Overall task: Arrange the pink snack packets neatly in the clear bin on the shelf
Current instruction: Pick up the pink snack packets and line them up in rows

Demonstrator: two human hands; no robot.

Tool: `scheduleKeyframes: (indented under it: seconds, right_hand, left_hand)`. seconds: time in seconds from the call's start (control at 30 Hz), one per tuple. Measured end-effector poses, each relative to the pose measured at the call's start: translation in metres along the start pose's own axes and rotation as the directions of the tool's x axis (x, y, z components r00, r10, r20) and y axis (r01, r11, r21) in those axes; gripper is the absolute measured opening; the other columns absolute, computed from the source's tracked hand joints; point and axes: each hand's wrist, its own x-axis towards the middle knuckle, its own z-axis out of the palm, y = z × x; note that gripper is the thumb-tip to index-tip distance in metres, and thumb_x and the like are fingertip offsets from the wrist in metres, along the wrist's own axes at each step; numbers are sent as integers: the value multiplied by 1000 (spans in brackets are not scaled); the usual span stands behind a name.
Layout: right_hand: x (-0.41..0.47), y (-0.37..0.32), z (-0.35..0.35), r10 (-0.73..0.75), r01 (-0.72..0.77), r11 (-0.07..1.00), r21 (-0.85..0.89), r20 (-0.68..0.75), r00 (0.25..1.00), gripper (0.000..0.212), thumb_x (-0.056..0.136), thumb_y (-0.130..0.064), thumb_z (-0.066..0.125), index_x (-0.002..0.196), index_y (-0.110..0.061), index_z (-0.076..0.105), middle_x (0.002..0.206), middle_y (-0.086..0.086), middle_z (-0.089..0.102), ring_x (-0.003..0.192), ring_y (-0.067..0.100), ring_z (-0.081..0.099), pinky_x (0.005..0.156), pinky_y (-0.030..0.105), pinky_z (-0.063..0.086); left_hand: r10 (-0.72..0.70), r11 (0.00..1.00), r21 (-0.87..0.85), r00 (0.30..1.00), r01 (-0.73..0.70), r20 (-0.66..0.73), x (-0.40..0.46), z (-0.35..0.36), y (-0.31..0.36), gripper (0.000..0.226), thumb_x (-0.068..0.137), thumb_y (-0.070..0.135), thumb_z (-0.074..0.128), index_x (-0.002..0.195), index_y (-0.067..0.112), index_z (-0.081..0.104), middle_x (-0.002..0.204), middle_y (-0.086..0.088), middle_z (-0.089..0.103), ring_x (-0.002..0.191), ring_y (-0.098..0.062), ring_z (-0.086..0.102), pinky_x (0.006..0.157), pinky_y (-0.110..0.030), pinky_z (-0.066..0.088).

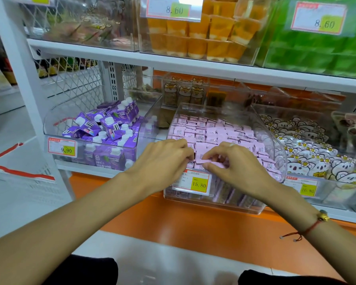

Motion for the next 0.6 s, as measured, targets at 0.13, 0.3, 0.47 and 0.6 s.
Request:
scheduleKeyframes:
  seconds: [0.13,0.3,0.47,0.6]
  right_hand:
    - [-1,-6,-1,-65,59,987,-150,-35,997,13,90,-35,58,96,-25,64,89,-7,56,83,13,49,61,28,33]
    - [-4,-12,-3,-250,206,940,-273,-136,959,19,97,-29,49,98,-16,62,94,0,63,82,23,57,59,27,30]
    - [-3,-17,-8,-10,82,987,141,-450,893,12,99,-25,47,96,-17,55,84,-3,61,73,16,57,62,32,46]
    - [2,-20,-21,210,61,914,401,-596,775,10,100,-17,43,93,-15,50,81,-8,54,70,7,53,59,19,42]
  left_hand:
    - [-39,992,-116,998,44,46,-2,-2,-5,26,96,31,45,116,33,62,113,15,59,101,-10,57,69,-29,43]
    - [-86,969,-228,995,93,41,-7,-2,-6,26,95,35,51,118,33,63,111,15,60,96,-8,58,69,-27,44]
    - [-48,989,-133,995,59,83,-5,-1,-6,28,96,32,45,120,35,60,113,17,56,104,-7,53,66,-25,35]
    - [-166,919,-357,986,165,28,-6,-5,0,30,96,38,45,125,36,53,121,19,57,90,0,57,64,-21,35]
